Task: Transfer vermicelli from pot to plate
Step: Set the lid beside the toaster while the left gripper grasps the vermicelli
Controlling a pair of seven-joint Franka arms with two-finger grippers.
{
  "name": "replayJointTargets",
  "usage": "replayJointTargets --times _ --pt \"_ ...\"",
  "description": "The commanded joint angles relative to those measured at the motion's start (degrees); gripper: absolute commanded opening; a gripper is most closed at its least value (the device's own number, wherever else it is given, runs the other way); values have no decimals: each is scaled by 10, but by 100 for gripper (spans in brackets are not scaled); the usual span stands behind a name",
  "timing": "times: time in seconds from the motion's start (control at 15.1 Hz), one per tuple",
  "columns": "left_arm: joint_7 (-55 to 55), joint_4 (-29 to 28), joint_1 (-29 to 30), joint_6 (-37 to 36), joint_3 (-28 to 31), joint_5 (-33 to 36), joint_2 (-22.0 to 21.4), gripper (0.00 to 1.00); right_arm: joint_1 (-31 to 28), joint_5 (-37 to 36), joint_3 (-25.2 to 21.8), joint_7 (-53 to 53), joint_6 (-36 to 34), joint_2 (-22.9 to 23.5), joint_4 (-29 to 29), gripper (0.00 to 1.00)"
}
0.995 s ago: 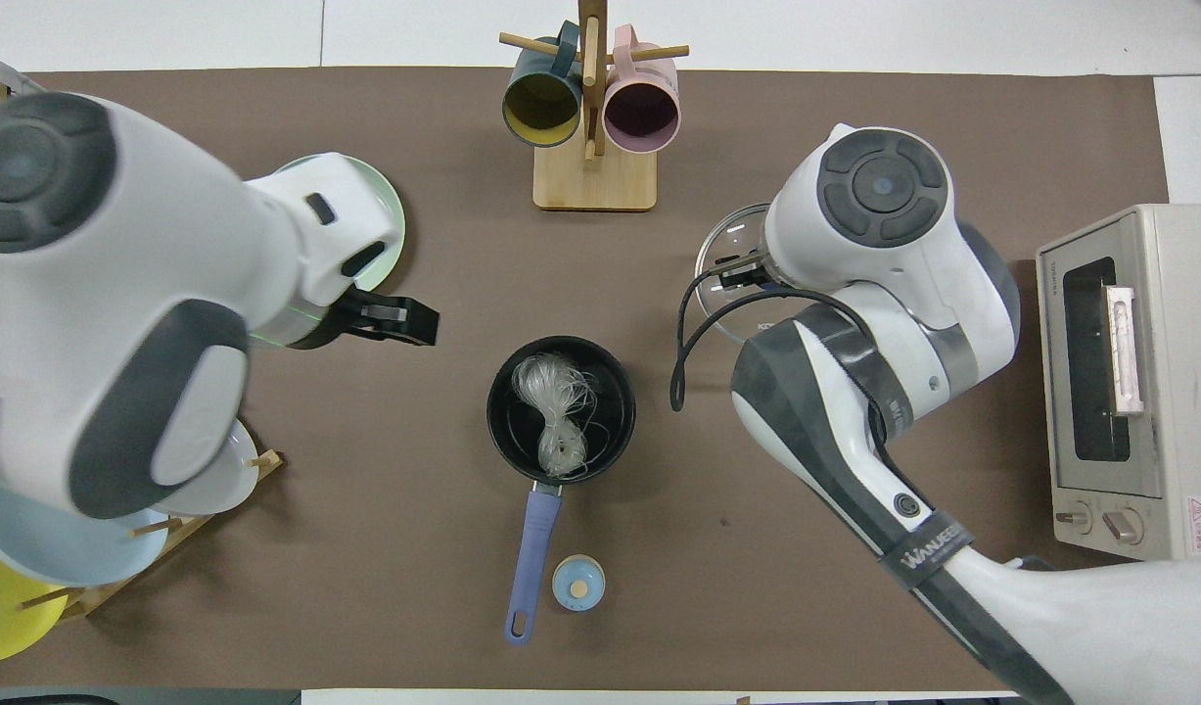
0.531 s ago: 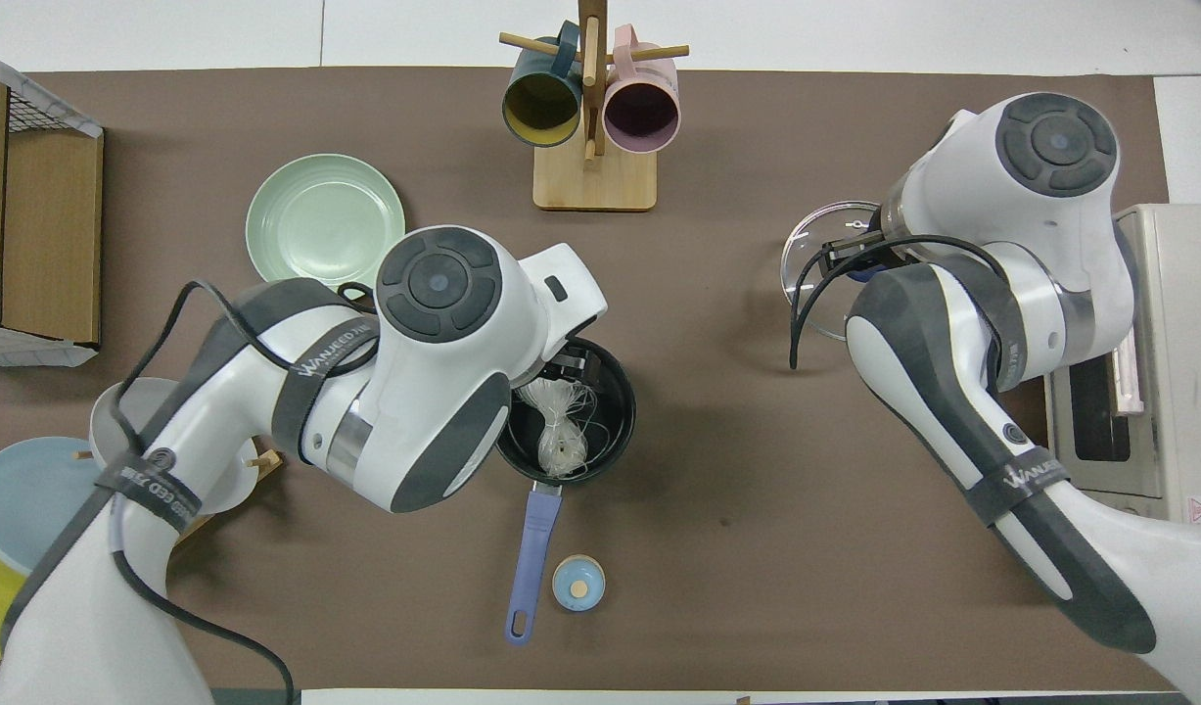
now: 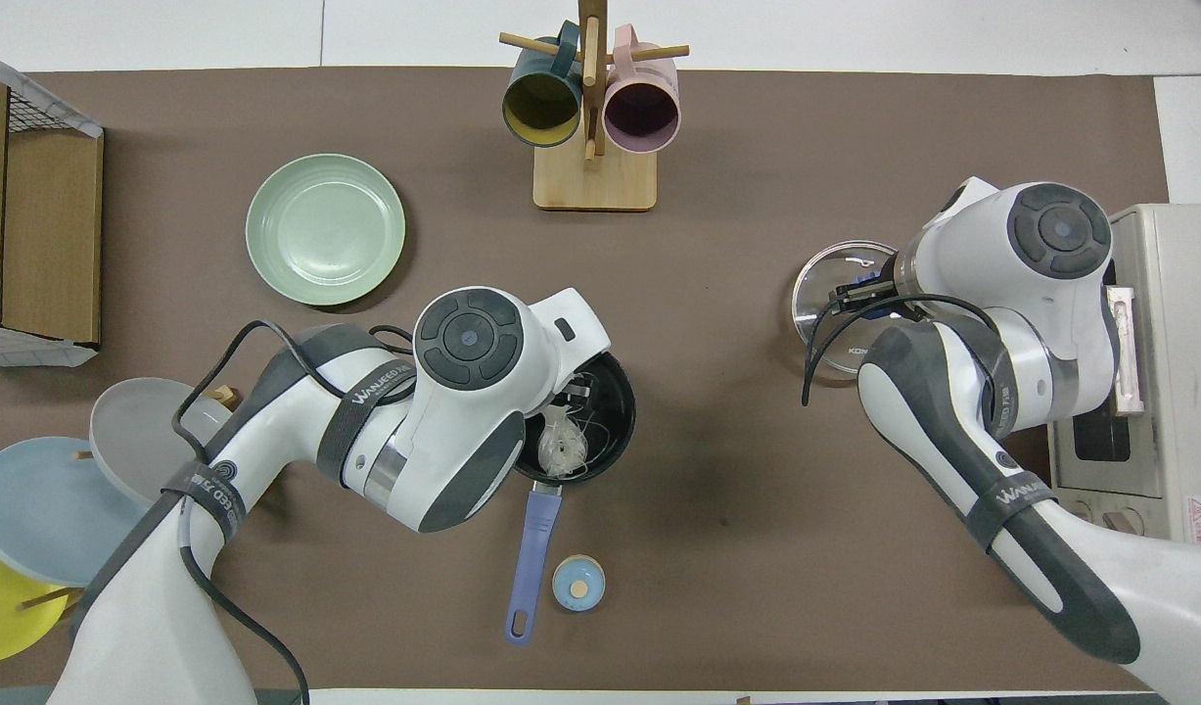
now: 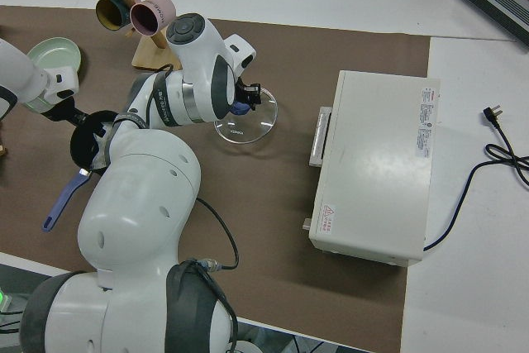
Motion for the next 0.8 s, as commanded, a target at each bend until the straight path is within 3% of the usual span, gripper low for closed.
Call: replayJointTargets --times 0.0,0.13,0.2,0.4,0.66,0.73 --pt "-37 -34 -21 42 8 1 -2 100 -8 18 1 -17 39 -38 -63 52" --pt "-49 -35 -31 44 8 1 5 100 -7 18 -6 -21 60 -44 -84 54" --pt "-51 -34 -31 43 8 1 5 100 -7 18 -7 -21 60 -45 -85 60" --pt "-75 -35 -40 61 9 1 22 100 -7 18 -7 -21 60 -45 -85 96" --pt "-77 -34 -42 68 9 1 33 100 -7 18 -8 -21 38 -41 -64 100" --pt "-74 -34 -42 68 9 1 33 94 -9 18 -7 -21 9 -39 -44 100"
